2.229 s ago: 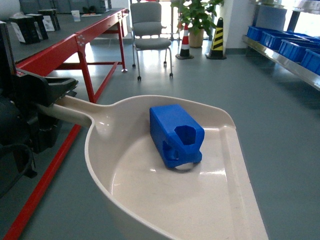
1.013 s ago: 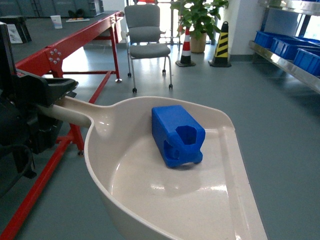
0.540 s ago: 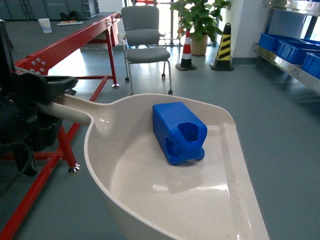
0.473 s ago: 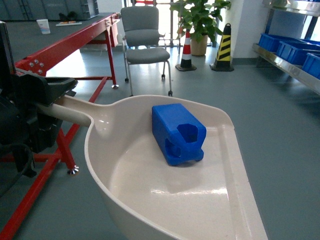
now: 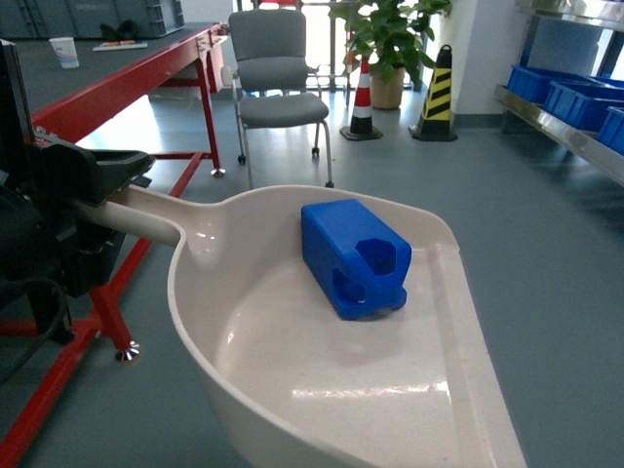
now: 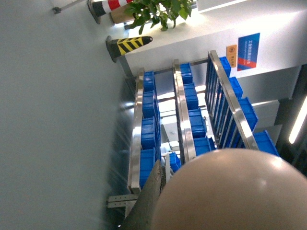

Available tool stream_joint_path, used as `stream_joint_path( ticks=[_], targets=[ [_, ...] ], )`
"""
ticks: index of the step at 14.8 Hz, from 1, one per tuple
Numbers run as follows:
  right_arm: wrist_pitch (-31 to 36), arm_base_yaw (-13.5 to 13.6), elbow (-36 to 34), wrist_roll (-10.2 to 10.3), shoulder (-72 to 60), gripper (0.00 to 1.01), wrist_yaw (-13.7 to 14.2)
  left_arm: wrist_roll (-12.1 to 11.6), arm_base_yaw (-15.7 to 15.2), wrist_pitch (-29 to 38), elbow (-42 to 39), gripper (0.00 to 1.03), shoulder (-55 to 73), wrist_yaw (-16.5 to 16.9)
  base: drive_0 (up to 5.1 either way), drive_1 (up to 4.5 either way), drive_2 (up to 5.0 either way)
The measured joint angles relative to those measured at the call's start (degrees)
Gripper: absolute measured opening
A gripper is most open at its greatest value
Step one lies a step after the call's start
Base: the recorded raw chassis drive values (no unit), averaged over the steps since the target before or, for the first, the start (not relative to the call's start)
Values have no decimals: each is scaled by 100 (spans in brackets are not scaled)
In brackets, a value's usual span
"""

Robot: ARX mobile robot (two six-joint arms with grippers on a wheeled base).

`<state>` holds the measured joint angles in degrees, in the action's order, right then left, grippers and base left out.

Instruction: Place part in tray to right shelf

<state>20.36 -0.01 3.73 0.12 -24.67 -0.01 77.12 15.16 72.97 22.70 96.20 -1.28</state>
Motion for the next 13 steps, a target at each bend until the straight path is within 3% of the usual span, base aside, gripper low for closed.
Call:
stream_joint_path(
  ticks=[6,13],
  targets=[
    [9,0,2,0,7,98,0,-2,-4,33,0,12,-4,-4,-10,-10,-10],
    [9,0,0,0,4,98,0,-2,0,33,0,12,-4,-2,-157,-157,-157]
  ],
)
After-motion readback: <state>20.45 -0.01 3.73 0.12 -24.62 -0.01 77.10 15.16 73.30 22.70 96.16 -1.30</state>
